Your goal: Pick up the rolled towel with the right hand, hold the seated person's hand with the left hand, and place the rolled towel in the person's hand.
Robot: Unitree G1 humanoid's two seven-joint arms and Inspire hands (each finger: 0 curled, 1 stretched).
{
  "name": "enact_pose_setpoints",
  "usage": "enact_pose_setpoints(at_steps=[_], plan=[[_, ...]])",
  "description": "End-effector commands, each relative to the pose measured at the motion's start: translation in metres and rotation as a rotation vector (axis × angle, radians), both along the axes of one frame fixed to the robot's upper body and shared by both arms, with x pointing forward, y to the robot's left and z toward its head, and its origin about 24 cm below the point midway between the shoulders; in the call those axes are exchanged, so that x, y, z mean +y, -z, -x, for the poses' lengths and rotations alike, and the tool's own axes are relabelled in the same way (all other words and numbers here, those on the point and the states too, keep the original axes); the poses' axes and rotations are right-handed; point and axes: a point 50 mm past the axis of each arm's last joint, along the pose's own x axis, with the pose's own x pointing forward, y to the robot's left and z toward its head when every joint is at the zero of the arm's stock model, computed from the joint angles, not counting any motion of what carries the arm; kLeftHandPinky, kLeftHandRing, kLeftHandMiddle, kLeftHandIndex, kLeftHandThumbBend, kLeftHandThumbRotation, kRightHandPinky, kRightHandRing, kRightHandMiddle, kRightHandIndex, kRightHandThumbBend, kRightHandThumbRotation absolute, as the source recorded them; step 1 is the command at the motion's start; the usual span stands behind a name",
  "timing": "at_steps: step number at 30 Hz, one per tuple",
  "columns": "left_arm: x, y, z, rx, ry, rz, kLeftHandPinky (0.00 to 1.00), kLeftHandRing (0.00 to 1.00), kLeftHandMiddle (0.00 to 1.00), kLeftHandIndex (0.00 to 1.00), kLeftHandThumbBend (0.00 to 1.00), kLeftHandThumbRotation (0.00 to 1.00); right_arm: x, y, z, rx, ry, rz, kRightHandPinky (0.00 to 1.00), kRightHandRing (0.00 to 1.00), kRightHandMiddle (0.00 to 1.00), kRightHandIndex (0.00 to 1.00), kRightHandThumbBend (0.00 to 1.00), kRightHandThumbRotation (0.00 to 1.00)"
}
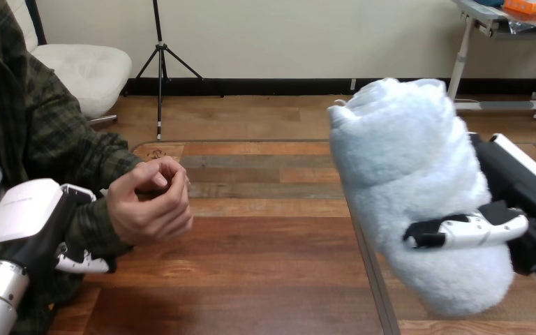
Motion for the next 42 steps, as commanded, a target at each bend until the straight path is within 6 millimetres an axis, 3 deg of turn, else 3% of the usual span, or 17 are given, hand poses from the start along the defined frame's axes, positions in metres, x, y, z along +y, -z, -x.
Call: enact_pose_setpoints(at_steps=[1,42], plan=[[-0.024,-0.011,-0.007,-0.089,0.052,0.084,0.26,0.32,0.39,0.38,0.84,0.00,0.010,-0.022,-0.015,-0.097,-0.031,-0.002,0.06,0.11,0.17,0.19,0.70,0.00],[-0.074,-0.033,-0.002,-0.201,0.155,0.211,0.20,0.26,0.32,0.34,0.85,0.00,0.041,-0.006,-0.060,-0.026,-0.067,-0.012,0.10,0.16,0.22,0.24,0.74,0.00]])
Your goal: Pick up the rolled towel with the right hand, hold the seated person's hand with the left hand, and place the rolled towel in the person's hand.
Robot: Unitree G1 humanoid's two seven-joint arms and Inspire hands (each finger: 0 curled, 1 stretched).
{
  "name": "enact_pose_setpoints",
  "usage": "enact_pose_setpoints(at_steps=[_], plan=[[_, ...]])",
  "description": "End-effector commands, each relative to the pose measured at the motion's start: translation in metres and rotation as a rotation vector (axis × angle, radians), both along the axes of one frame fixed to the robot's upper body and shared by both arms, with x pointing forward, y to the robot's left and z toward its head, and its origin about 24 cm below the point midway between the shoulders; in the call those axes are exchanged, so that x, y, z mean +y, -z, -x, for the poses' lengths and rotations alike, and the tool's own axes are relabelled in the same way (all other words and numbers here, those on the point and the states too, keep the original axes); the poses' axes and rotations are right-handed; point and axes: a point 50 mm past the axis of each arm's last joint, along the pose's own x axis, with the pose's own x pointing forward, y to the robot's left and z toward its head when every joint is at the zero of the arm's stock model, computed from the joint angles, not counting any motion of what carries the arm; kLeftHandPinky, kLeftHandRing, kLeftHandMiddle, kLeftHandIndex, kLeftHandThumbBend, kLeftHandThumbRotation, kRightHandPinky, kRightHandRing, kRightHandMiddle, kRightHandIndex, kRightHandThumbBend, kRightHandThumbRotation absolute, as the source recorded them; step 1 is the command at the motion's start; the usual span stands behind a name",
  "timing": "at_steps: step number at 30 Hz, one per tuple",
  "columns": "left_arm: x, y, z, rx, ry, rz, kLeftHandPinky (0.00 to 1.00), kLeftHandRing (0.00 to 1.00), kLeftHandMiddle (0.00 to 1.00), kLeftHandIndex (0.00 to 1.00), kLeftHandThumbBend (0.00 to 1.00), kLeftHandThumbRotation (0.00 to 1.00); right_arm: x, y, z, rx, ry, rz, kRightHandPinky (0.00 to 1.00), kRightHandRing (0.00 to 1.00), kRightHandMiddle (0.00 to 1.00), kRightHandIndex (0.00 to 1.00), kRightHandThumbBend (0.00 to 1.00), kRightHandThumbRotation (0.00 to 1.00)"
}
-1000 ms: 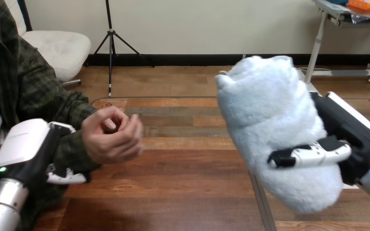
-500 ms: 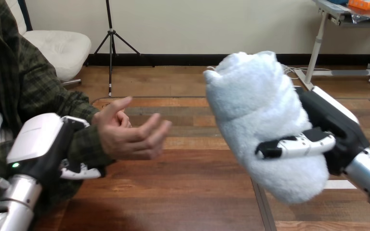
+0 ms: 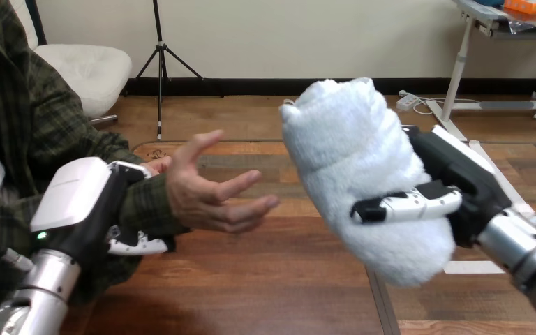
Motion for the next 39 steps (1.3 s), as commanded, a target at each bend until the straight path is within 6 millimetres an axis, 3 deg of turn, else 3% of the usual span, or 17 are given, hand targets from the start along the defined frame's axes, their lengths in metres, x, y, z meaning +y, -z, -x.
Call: enact_pose_setpoints(at_steps=[1,39], plan=[[-0.015,-0.011,-0.005,-0.060,0.031,0.062,0.20,0.26,0.32,0.34,0.85,0.00,0.013,-0.022,-0.018,-0.104,-0.031,-0.050,0.10,0.16,0.22,0.24,0.74,0.00],[-0.069,-0.043,0.011,-0.119,0.206,0.235,0.19,0.24,0.31,0.33,0.89,0.00,0.063,0.000,-0.044,-0.148,-0.176,-0.086,0.07,0.13,0.19,0.22,0.71,0.00]])
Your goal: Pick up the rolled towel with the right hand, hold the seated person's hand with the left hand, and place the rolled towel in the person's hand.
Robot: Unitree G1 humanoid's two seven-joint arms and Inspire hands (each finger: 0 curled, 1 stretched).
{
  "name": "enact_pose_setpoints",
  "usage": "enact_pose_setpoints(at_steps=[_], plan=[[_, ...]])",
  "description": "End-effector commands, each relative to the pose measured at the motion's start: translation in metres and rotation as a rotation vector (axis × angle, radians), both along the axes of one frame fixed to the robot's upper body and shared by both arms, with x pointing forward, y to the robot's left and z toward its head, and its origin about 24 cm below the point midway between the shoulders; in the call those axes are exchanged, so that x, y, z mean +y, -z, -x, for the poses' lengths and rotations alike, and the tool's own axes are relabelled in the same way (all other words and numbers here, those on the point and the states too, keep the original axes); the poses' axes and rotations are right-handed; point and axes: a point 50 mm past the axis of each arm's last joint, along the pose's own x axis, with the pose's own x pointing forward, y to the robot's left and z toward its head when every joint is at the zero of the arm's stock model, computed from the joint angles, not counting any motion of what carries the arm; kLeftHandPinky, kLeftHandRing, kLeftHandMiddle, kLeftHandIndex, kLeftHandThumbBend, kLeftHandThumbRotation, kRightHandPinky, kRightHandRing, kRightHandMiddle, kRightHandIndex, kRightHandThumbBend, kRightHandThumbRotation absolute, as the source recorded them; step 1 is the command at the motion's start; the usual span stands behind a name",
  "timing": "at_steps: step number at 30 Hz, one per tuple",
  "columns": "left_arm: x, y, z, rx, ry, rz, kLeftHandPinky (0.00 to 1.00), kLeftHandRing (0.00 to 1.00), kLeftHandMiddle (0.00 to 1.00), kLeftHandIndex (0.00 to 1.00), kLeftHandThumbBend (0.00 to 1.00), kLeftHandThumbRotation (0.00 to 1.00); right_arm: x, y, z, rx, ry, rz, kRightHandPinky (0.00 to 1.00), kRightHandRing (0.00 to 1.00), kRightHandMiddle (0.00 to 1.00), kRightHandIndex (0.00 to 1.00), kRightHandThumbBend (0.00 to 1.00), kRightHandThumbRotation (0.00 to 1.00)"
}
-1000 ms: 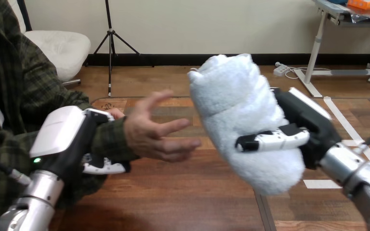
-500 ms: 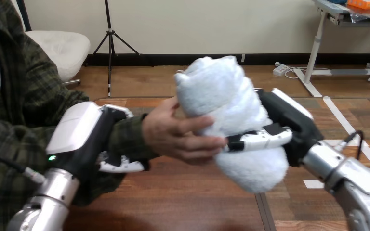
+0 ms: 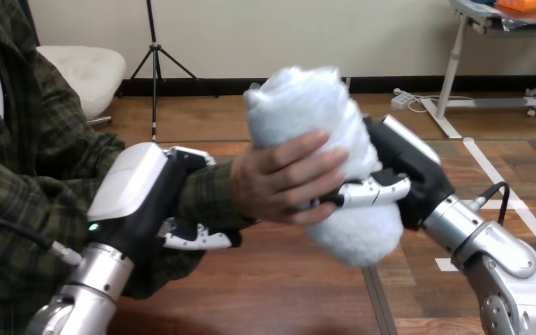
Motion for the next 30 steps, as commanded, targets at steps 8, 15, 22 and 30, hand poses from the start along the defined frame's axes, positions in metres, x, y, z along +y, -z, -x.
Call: enact_pose_setpoints(at_steps=[8,15,22,30], plan=[[-0.016,-0.020,0.002,-0.073,0.058,0.079,0.19,0.24,0.31,0.33,0.89,0.00,0.031,-0.015,-0.012,-0.088,-0.105,0.002,0.07,0.13,0.18,0.21,0.72,0.00],[-0.023,-0.025,0.005,-0.087,0.086,0.107,0.19,0.24,0.32,0.33,0.89,0.00,0.038,-0.011,-0.012,-0.108,-0.143,-0.018,0.07,0.13,0.18,0.20,0.72,0.00],[-0.027,-0.028,0.008,-0.104,0.109,0.128,0.18,0.24,0.31,0.33,0.90,0.00,0.043,-0.008,-0.012,-0.108,-0.164,-0.037,0.08,0.13,0.18,0.20,0.73,0.00],[-0.029,-0.030,0.009,-0.100,0.105,0.133,0.18,0.23,0.31,0.32,0.90,0.00,0.046,-0.004,-0.011,-0.083,-0.181,-0.068,0.08,0.13,0.19,0.21,0.74,0.00]])
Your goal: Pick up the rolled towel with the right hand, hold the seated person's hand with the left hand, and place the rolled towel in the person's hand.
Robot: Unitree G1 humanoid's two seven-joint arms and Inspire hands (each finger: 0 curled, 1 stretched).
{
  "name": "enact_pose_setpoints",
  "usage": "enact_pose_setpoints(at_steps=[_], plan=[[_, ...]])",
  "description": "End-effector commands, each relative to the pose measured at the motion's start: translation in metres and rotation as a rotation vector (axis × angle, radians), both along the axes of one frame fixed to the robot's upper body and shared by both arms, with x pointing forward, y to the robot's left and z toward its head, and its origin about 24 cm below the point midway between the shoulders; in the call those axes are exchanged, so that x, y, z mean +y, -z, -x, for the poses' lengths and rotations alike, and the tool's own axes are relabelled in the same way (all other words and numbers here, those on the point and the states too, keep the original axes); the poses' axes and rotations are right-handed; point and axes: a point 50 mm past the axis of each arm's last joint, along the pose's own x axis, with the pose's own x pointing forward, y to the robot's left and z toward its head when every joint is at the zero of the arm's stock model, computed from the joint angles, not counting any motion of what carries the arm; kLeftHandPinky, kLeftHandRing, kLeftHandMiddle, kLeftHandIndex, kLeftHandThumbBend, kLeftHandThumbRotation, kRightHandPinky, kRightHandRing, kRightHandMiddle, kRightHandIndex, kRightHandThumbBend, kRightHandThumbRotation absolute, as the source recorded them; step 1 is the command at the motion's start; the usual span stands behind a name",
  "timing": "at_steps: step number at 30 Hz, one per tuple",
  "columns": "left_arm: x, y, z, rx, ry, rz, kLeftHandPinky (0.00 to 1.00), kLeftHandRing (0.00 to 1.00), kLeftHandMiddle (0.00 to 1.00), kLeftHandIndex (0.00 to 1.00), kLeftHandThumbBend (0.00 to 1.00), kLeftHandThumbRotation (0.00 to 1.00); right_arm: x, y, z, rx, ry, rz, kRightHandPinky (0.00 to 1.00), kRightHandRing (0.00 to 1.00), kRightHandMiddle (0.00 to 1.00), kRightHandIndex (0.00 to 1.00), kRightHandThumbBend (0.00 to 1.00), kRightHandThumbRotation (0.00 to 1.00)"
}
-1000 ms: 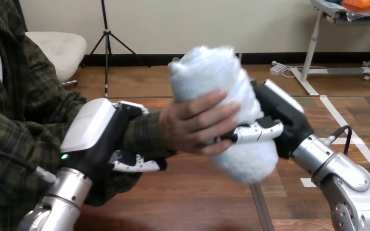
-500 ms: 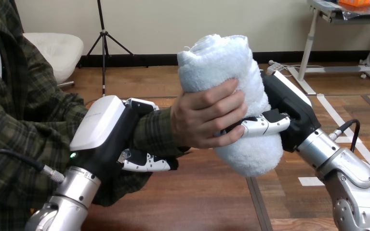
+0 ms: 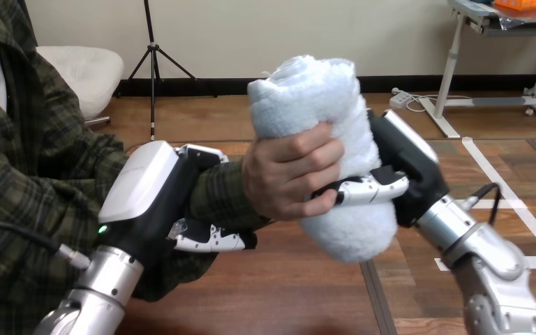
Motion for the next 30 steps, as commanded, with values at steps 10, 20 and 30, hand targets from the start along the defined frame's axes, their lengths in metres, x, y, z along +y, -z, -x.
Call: enact_pose_setpoints(at_steps=[10,20,30], plan=[[-0.015,-0.023,0.001,-0.087,0.070,0.077,0.18,0.23,0.31,0.32,0.90,0.00,0.037,-0.011,-0.004,-0.005,-0.161,-0.007,0.08,0.14,0.20,0.23,0.74,0.00],[-0.011,-0.021,-0.001,-0.076,0.059,0.074,0.19,0.24,0.32,0.33,0.89,0.00,0.033,-0.010,-0.004,0.004,-0.163,0.012,0.12,0.17,0.24,0.29,0.78,0.00],[-0.003,-0.015,-0.003,-0.054,0.042,0.072,0.25,0.31,0.38,0.39,0.90,0.00,0.024,-0.010,-0.004,-0.021,-0.127,0.074,0.28,0.35,0.45,0.48,0.83,0.12]])
